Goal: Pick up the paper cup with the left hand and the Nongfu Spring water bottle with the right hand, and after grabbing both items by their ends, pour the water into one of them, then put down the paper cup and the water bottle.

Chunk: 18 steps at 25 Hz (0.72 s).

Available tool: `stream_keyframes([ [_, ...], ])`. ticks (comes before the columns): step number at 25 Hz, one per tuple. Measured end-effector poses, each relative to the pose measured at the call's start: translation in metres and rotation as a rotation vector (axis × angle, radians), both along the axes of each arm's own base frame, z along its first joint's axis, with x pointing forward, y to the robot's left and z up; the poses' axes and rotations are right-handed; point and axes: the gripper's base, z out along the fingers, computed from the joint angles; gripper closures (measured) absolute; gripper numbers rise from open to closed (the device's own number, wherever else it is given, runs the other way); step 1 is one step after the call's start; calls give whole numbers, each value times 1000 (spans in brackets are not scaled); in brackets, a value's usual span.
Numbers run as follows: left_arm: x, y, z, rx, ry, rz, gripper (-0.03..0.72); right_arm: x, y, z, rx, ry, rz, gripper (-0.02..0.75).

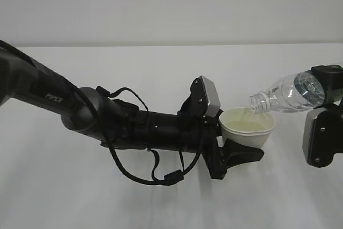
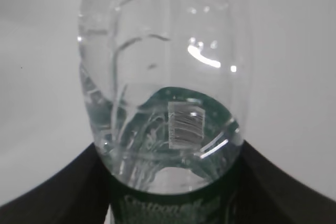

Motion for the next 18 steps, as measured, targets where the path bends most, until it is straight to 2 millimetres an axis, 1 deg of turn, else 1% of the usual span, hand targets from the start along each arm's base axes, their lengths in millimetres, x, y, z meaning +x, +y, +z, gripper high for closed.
stream_keyframes([
  [18,0,0,0,0,0,0,252,0,0,0,-4,-1,1,283],
])
